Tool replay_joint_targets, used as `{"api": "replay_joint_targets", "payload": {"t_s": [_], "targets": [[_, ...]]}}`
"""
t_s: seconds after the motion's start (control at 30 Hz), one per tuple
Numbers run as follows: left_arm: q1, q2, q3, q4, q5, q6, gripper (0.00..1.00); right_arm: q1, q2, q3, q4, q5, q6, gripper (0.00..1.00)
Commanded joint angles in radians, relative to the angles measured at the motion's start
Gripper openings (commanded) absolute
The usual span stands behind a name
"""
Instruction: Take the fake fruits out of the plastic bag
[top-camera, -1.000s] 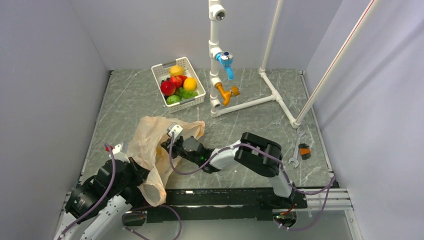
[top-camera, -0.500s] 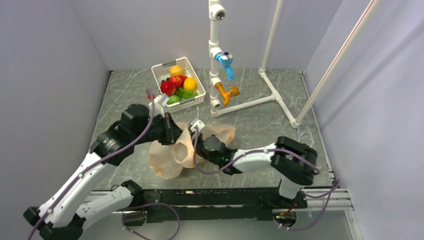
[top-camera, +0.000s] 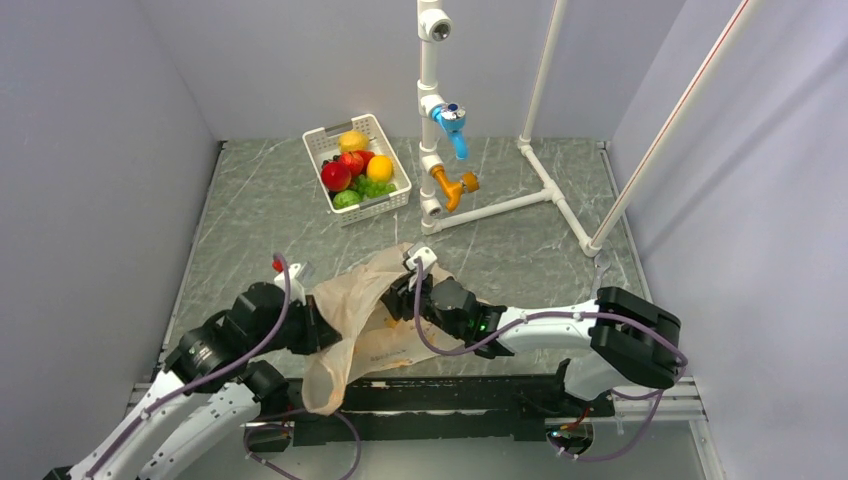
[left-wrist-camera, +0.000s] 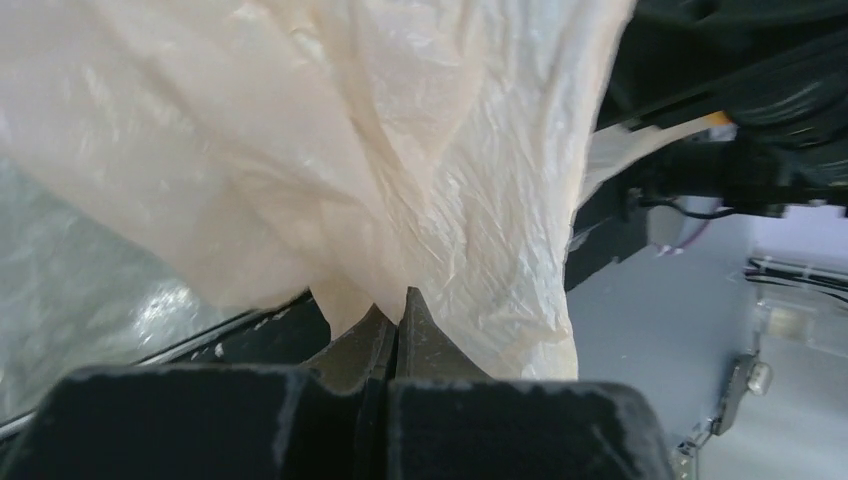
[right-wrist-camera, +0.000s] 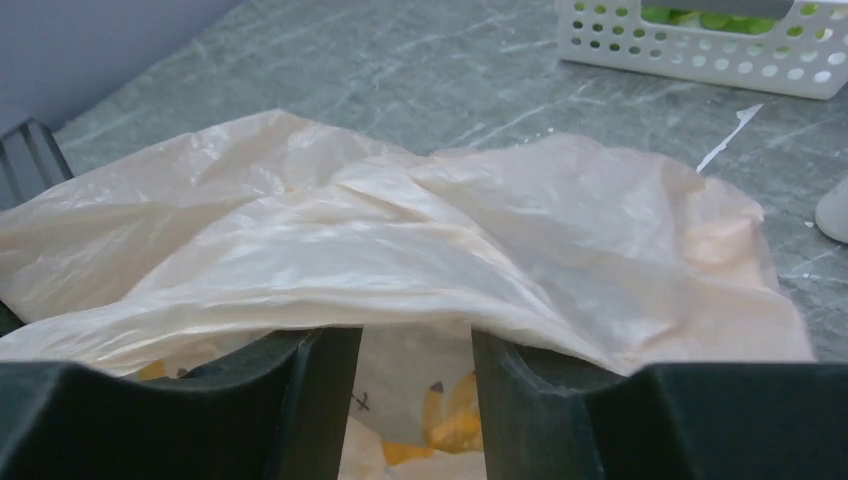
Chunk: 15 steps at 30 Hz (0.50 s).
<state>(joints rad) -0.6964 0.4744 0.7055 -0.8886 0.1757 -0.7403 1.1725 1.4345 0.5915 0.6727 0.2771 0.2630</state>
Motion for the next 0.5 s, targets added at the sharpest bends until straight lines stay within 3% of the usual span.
{"api": "replay_joint_targets", "payload": {"t_s": [0.0, 0.17, 0.47], "targets": [[-0.003, -0.118, -0.075, -0.093, -0.086, -0.053, 0.00, 0.019, 0.051, -0.011, 0.034, -0.017, 0.006, 0.52], [-0.003, -0.149, -0.086, -0.113, -0.100, -0.039, 0.00, 0.046, 0.118, 0.043, 0.009, 0.024, -0.003, 0.62], [-0.002, -0.068, -0.018, -0.080, -0.100, 0.011, 0.00, 0.050, 0.241, 0.111, 0.070, 0.220, -0.005, 0.84]]}}
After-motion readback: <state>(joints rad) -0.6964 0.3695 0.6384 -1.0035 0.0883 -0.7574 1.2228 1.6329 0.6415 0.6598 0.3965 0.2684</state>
